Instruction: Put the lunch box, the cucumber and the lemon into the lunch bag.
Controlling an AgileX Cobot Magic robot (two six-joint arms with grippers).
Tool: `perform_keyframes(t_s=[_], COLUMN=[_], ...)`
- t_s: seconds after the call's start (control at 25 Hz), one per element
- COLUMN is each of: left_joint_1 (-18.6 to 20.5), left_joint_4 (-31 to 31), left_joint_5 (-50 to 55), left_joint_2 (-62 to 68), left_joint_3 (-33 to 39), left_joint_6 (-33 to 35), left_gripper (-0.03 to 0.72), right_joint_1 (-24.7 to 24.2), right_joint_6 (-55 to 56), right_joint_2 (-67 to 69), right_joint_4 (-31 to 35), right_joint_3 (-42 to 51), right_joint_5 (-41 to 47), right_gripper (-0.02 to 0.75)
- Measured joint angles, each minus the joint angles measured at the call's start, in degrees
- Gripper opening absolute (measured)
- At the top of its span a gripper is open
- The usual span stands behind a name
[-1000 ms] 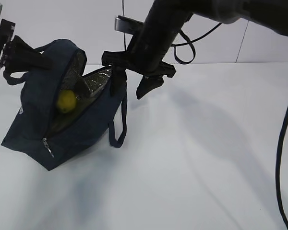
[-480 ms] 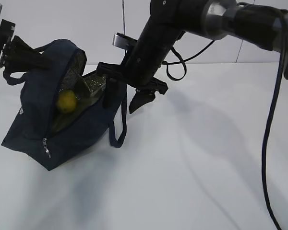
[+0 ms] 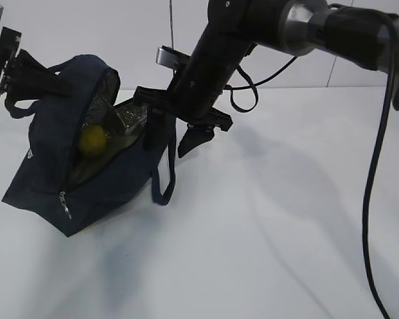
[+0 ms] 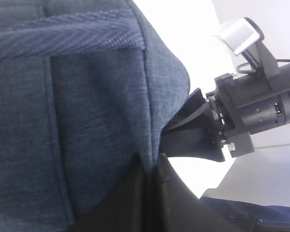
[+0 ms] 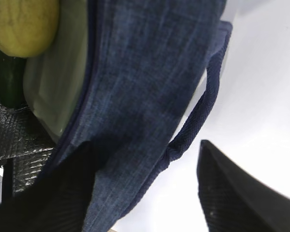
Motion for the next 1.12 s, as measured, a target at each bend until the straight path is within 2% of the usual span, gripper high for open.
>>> perform_keyframes(t_s=[0.12,0.36,0.44,0.64,0.84,1.12], left_joint_1=[0.0,0.0,0.0,0.0,0.0,0.0], left_joint_4=[0.0,-1.3,-2.2,-2.4,-2.4,-3.9], left_joint_5=[0.0,0.0,0.0,0.2,0.2,0.3], left_joint_2=[0.0,0.0,0.0,0.0,0.0,0.0], left_joint_3=[0.0,0.0,0.0,0.0,0.0,0.0], left_joint_6=[0.0,0.0,0.0,-0.1,-0.1,-0.1], left_gripper=[-0.009,-0.009,-0.009,-0.009,-0.009,-0.009], right_joint_1=[0.0,0.0,0.0,0.0,0.0,0.0], right_joint_6=[0.0,0.0,0.0,0.0,-0.4,-1.6], right_joint_2=[0.0,0.1,0.8,2.9,2.9,2.9], right_joint_4=[0.0,-0.1,-0.1,1.6,2.4,2.3], right_joint_3=[0.0,0.0,0.0,0.0,0.0,-2.6], right_joint_5=[0.0,-0.4,-0.7,-0.7,-0.9,-0.4], right_gripper=[0.442,0.218,0.178,0.129,0.008,0.0])
